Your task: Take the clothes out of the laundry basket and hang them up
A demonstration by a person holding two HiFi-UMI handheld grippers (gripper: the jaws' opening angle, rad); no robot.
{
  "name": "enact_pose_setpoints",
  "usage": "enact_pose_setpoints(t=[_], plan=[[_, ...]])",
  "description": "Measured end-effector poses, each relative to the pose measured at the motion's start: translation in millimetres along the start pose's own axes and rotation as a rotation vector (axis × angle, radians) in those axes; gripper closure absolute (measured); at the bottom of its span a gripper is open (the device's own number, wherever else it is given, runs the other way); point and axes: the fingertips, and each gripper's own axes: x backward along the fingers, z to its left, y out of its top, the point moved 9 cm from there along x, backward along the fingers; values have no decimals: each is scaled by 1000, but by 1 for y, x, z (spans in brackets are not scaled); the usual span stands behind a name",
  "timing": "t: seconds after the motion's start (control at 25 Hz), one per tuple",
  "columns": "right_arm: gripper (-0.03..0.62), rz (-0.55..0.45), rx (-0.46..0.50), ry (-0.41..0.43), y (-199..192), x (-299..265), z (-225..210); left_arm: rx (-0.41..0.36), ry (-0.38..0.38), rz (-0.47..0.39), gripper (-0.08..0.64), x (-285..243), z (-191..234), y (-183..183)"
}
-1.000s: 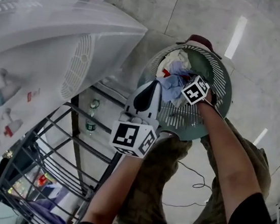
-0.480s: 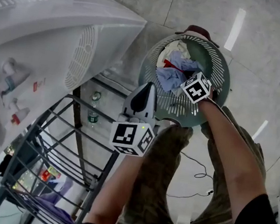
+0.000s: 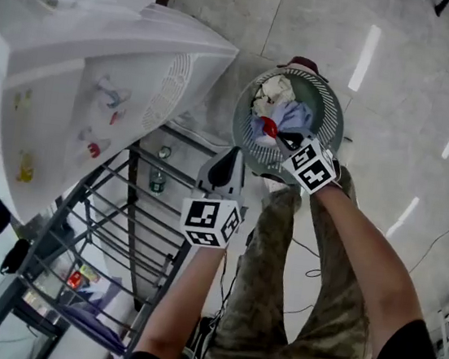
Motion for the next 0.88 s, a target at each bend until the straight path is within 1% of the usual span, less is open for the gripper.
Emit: enact_pose_setpoints(t=[0.12, 0.24, 0.32, 0.44, 0.56, 0.64, 0.76, 0.88], plan=[[588, -38, 0, -14, 34, 51, 18, -17, 1, -9, 552, 23, 3, 22], [588, -56, -35, -27, 64, 111, 34, -5, -45, -25, 552, 47, 0, 46], [588, -80, -40, -26, 83, 154, 48, -6, -77, -38, 552, 66, -3, 65], [588, -114, 9, -36, 115, 218, 69, -48, -98, -76, 552, 91, -9, 95], [589, -91, 58, -70, 141, 284, 96, -57, -124, -90, 552, 125, -21, 116], [589, -89, 78, -78, 156, 328, 116, -43, -140, -99, 552, 154, -33, 125], [589, -134, 87, -76, 183, 390, 150, -38, -166, -112, 551, 194, -52, 133], [589, -173, 113, -60, 211, 450, 187, -52, -210, -106, 551, 224, -72, 138]])
